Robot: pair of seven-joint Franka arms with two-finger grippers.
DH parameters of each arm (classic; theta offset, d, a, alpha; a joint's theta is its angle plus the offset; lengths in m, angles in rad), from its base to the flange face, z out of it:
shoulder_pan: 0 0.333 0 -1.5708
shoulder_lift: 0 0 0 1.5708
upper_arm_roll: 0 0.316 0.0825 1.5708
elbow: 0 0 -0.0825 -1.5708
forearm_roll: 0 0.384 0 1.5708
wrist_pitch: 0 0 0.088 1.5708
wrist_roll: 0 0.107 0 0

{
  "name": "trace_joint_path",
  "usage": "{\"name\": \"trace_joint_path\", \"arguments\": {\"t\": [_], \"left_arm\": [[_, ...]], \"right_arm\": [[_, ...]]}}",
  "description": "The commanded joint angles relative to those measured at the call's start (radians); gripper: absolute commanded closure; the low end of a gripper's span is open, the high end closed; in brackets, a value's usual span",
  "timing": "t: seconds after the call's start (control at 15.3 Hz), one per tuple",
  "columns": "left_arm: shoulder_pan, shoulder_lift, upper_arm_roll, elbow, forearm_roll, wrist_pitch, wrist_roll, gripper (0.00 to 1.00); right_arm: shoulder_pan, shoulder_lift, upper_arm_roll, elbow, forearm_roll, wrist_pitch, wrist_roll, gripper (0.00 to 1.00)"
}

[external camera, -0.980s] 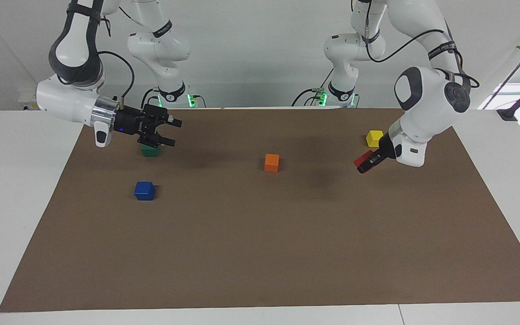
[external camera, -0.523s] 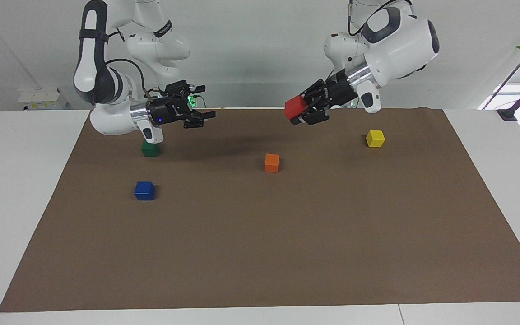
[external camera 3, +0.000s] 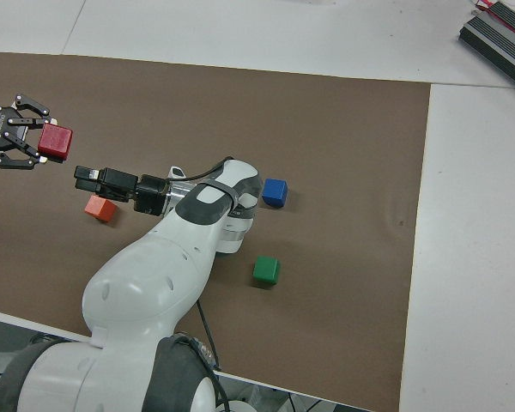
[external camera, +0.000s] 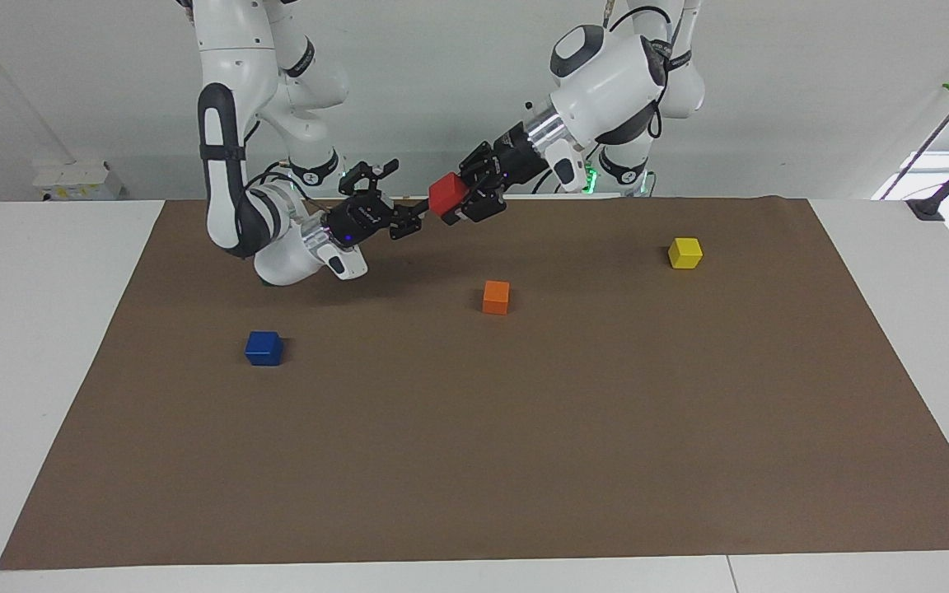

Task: Transfer red block to right arm and stack on blue block
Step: 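Carry the red cube toward the right gripper while the right gripper approaches, then close the right gripper on the red cube and open the left gripper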

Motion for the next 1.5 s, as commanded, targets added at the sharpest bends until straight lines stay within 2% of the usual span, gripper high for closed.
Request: {"name": "trace_joint_path", "arguments": {"t": [0.0, 0.59, 0.78, 0.91, 0.98, 1.05, 1.44], "left_arm": [[-0.034, -0.055, 0.017, -0.066, -0.024, 0.027, -0.011, 1.00], [-0.068, -0.097, 0.017, -0.146, -0.023, 0.025, 0.002, 1.00], [-0.068, -0.098, 0.017, -0.146, -0.023, 0.025, 0.003, 1.00], [-0.068, -0.098, 0.017, -0.149, -0.023, 0.025, 0.005, 1.00], [-0.068, -0.102, 0.017, -0.154, -0.023, 0.025, 0.006, 1.00], [-0.068, -0.103, 0.017, -0.155, -0.023, 0.025, 0.006, 1.00], [-0.070, -0.112, 0.017, -0.175, -0.021, 0.025, 0.012, 1.00]], "right_arm": [[0.031, 0.026, 0.000, 0.010, 0.037, -0.027, -0.038, 0.00], [0.066, 0.026, 0.000, 0.016, 0.101, -0.004, -0.067, 0.00], [0.092, 0.026, 0.000, 0.014, 0.107, 0.020, -0.110, 0.05], [0.092, 0.026, 0.000, 0.013, 0.107, 0.023, -0.129, 0.21], [0.097, 0.026, 0.000, 0.013, 0.107, 0.029, -0.151, 0.42], [0.103, 0.028, -0.001, 0.013, 0.104, 0.036, -0.152, 0.99], [0.103, 0.028, -0.001, 0.016, 0.093, 0.054, -0.158, 1.00]]}}
